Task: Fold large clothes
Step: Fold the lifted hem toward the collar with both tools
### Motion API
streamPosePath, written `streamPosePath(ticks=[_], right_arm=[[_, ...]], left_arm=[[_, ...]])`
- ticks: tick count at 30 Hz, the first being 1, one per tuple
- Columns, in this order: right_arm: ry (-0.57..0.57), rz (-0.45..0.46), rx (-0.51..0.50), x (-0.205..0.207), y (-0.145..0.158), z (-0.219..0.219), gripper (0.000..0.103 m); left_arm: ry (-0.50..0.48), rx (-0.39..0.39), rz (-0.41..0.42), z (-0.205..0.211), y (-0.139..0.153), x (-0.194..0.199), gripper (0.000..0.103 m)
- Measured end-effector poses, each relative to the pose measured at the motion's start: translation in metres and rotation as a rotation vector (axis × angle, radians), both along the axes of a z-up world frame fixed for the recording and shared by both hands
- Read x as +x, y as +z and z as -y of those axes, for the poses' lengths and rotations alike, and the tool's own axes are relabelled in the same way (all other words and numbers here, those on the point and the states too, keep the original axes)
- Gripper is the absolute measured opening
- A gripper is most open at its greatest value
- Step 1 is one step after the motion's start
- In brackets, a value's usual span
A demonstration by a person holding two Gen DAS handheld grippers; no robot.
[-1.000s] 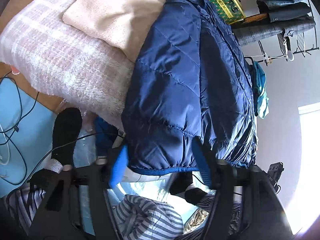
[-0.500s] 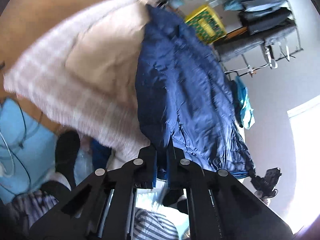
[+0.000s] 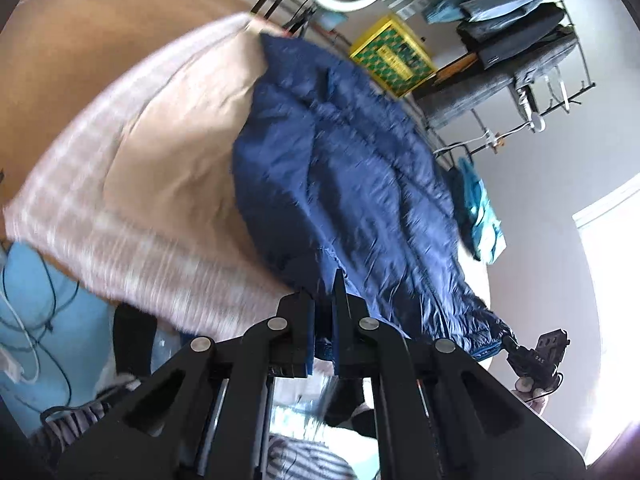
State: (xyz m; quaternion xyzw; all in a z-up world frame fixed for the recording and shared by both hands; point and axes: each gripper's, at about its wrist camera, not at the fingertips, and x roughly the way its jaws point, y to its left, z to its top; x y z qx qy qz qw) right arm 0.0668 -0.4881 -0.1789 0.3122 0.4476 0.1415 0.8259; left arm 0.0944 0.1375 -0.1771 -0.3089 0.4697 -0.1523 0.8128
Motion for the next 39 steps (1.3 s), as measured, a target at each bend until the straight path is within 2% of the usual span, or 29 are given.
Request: streamPosePath(ticks=[4,9,13,22,31,39], right_arm=[[-0.007,0.057,-0.023,0.019,0.021,-0.007,0.003],[-0.015,0.104,-0.083,0.048,0.041,-0.008,0.003],[-0.034,0.123,-0.112,0.078,0.053,-0.007,0.003],[-0.096,0.138,-0.2,0.184,0.072,-0.011,0.003],[-0.135,0.131,-0.285,0.299,0.066,-0.023,0.003],[-0.146,0.055,-0.341,0.38,0.01,-0.017,0.003]], left_arm=[[-0.008,0.015,0.058,0.003,0.03,0.028,0.004],[-0.012,0.035,0.106,0.011,0.054,0.068,0.004],[-0.027,0.055,0.131,0.019,0.062,0.106,0.004],[0.023,0.132,0.153,0.034,0.066,0.21,0.003],[0.051,0.2,0.13,0.045,0.045,0.322,0.003],[0.056,0.246,0.064,0.056,-0.008,0.406,0.003]])
